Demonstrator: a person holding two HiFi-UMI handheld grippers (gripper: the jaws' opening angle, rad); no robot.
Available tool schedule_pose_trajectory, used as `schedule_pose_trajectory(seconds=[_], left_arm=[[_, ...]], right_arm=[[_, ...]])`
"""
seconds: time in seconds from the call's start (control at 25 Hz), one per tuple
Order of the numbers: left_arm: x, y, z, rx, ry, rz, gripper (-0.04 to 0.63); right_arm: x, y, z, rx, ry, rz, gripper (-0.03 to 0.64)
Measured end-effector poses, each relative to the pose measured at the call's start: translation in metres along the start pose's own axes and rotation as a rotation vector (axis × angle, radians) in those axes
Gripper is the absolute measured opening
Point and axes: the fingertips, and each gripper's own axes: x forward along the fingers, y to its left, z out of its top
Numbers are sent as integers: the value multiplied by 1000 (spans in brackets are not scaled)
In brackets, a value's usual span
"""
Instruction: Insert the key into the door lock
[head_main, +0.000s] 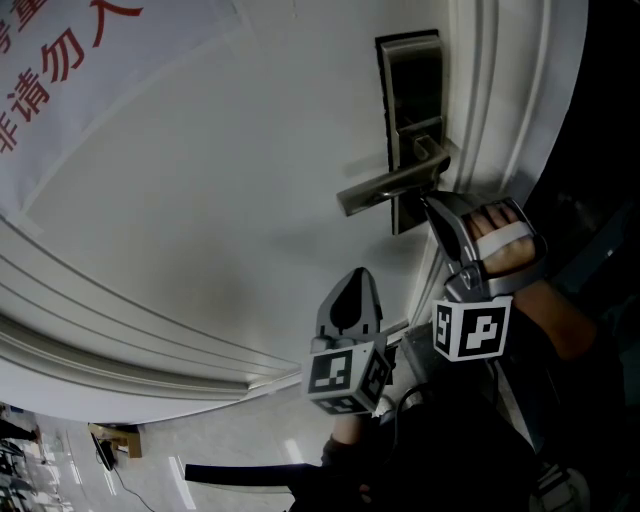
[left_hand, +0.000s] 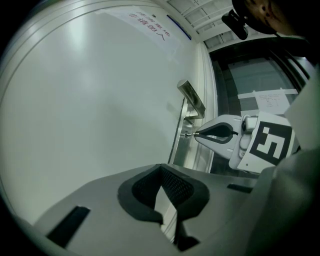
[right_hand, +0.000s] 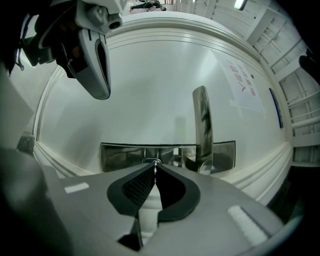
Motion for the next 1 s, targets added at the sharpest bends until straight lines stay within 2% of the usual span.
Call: schedule_pose_trajectory(seconds=[1.0], left_arm=[[3, 2, 0, -9, 2, -6, 0]], right_arm=[[1, 0, 0, -5, 4, 6, 12]])
